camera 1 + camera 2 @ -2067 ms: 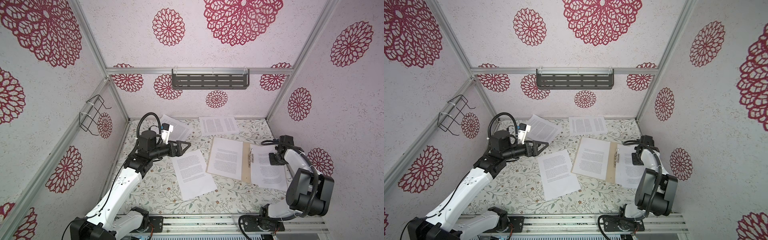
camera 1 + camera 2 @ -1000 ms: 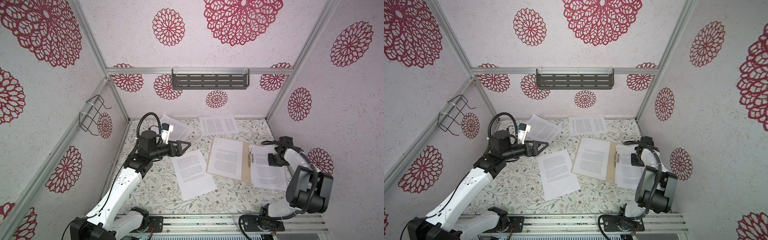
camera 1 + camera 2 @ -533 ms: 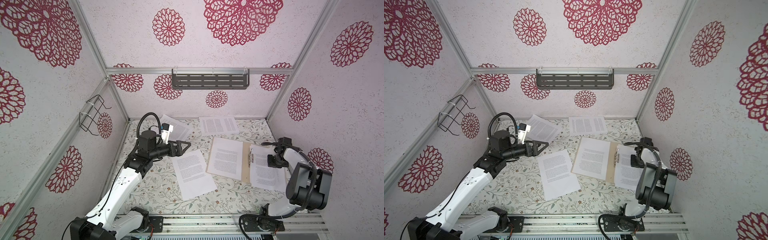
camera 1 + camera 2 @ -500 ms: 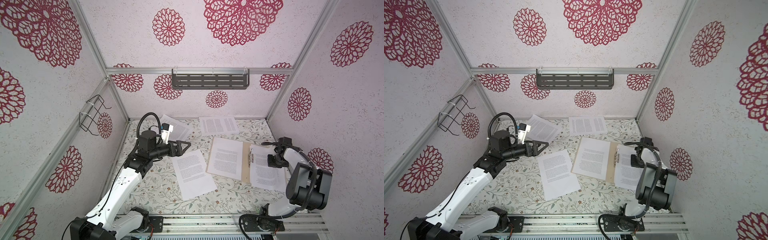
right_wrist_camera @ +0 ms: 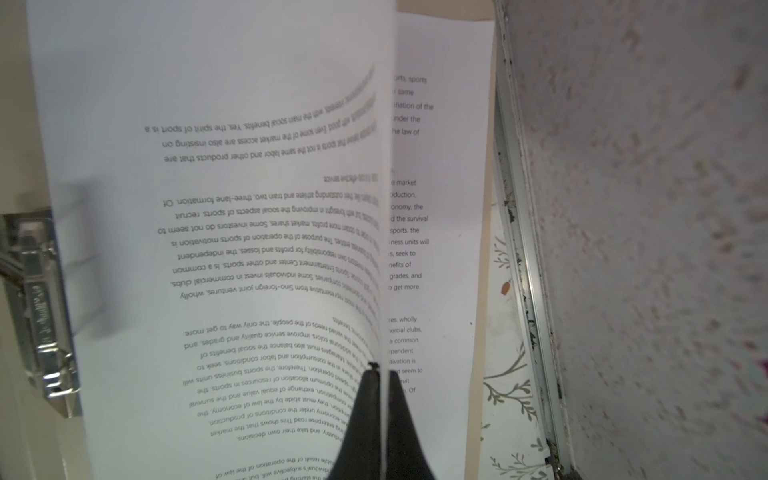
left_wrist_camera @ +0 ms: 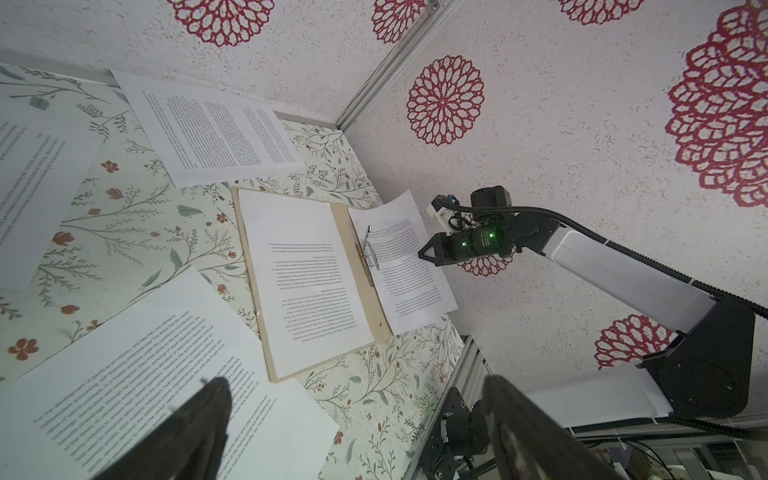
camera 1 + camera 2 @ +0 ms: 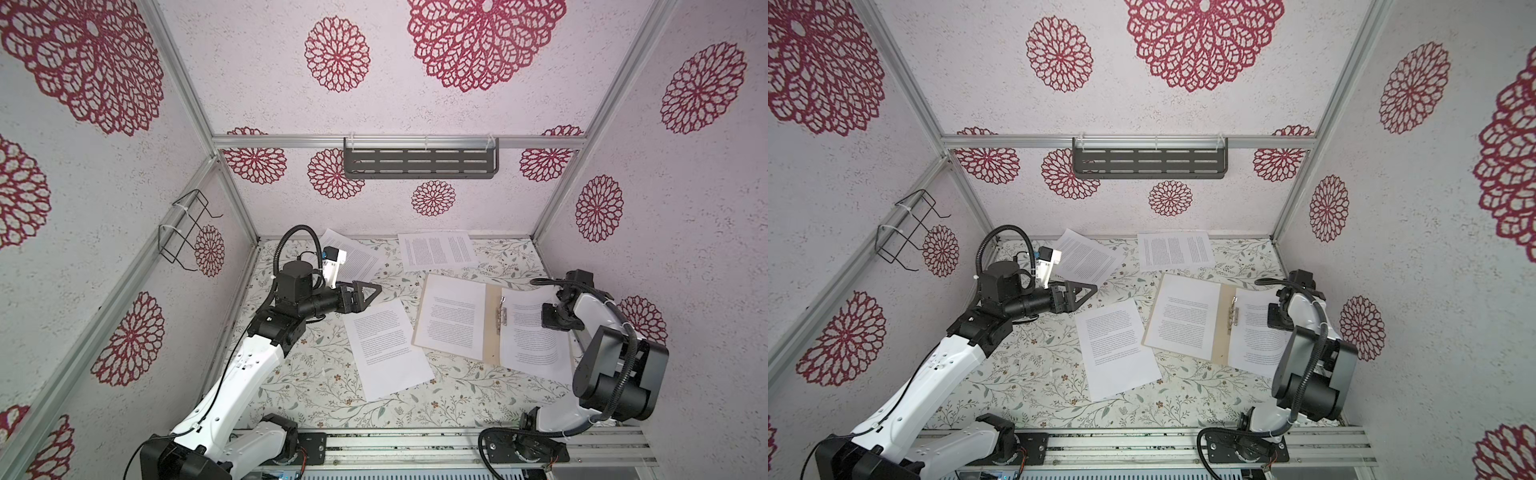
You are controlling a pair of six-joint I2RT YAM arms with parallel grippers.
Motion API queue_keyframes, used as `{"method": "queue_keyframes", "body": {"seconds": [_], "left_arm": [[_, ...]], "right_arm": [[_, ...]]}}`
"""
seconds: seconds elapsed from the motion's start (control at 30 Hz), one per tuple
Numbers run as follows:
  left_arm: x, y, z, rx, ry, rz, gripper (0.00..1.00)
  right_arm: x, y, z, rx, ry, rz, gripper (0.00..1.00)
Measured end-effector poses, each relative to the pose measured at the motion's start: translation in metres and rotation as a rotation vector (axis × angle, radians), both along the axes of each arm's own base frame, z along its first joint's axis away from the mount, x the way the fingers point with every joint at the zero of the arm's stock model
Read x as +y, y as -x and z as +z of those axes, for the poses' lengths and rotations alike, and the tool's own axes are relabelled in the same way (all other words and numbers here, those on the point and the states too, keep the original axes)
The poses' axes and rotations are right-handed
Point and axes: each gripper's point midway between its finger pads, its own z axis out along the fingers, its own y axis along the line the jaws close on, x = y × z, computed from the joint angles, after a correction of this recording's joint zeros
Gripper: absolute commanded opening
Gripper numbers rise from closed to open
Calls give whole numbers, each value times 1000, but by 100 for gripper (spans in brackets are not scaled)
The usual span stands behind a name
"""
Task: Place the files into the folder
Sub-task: 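Hold the new sheet upright beside the metal clip with the right gripper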
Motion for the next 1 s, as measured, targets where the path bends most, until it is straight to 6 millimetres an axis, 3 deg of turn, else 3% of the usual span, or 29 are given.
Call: {"method": "queue_keyframes", "body": {"seconds": [1.0], "left_arm": [[0, 0, 0, 1, 0, 0, 97]], "right_arm": [[12, -3, -9, -6, -83, -3, 0]]}}
